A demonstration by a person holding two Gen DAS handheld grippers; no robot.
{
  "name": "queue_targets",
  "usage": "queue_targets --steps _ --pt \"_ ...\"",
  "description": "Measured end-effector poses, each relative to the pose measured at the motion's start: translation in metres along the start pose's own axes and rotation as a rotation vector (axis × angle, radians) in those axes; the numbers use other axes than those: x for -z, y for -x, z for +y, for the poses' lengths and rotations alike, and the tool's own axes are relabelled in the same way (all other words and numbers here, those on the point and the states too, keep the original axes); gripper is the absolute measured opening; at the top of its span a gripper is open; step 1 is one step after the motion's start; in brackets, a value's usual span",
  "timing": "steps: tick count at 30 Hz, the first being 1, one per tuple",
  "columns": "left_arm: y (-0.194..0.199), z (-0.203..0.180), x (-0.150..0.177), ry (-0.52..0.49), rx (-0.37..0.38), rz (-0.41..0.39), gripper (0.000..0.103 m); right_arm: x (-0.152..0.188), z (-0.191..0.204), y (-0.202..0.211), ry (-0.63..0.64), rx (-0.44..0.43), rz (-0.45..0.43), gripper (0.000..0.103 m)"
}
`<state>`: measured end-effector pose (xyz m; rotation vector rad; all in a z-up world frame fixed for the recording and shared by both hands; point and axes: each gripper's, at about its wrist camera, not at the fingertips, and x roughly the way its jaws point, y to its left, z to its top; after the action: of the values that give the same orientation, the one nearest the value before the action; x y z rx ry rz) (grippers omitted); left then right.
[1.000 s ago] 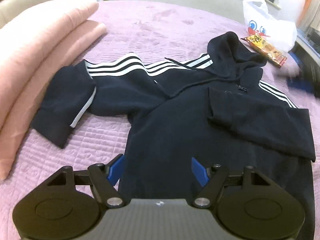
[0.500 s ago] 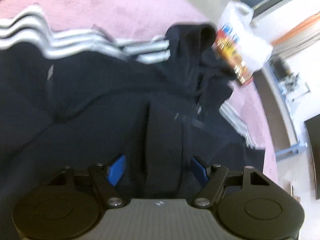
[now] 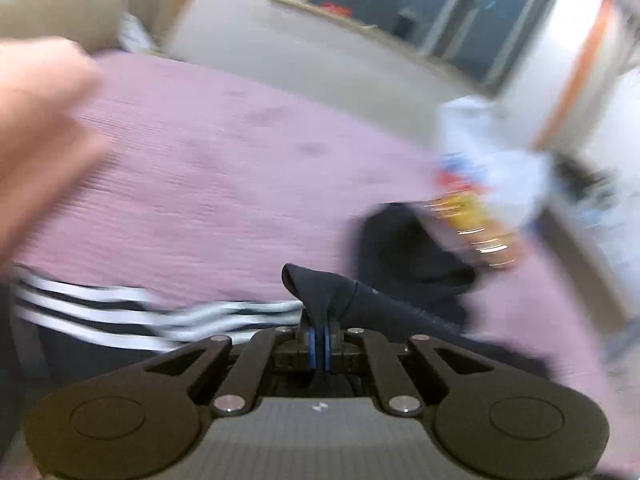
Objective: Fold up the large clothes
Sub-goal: 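Grasp the other striped sleeve cuff with the left tool, then fold the held sleeve across the hoodie body with the left tool, release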
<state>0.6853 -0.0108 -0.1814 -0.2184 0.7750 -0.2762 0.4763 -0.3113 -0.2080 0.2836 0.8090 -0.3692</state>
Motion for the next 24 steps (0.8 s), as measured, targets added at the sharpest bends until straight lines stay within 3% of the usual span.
queue_targets --steps 2,4,5,8,10,12,14,15,21,24 --pt "-0.025 0.014 0.011 -0.07 -0.154 0.095 0.019 -0.003 0.005 -0.019 0.021 0.032 0.033 0.062" --pt "-0.048 0.022 0.024 -0.119 -0.278 0.2 0.017 -0.006 0.013 -0.037 0.066 0.059 0.082 0.062" --pt "-0.045 0.025 0.026 -0.119 -0.296 0.207 0.018 -0.009 0.016 -0.04 0.071 0.05 0.073 0.062" --pt "-0.012 0.02 0.027 -0.098 -0.233 0.078 0.027 -0.022 0.027 -0.027 0.113 0.032 -0.043 0.062" --pt "0.001 0.008 0.029 -0.09 -0.131 -0.001 0.033 -0.025 0.039 -0.026 0.155 0.04 -0.092 0.062" --pt "-0.013 -0.007 0.032 -0.117 -0.047 0.056 0.032 -0.023 0.051 -0.043 0.199 0.043 -0.034 0.062" --pt "-0.042 -0.014 0.044 -0.134 -0.064 0.183 0.014 -0.015 0.057 -0.073 0.211 0.051 0.092 0.057" --pt "-0.061 -0.011 0.054 -0.123 -0.079 0.245 0.013 -0.009 0.056 -0.092 0.194 0.034 0.187 0.055" --pt "-0.066 0.0 0.062 -0.079 -0.076 0.214 0.015 -0.005 0.06 -0.103 0.204 0.062 0.199 0.058" --pt "-0.034 -0.001 0.063 -0.046 -0.067 0.175 0.015 -0.007 0.063 -0.088 0.218 0.051 0.19 0.058"
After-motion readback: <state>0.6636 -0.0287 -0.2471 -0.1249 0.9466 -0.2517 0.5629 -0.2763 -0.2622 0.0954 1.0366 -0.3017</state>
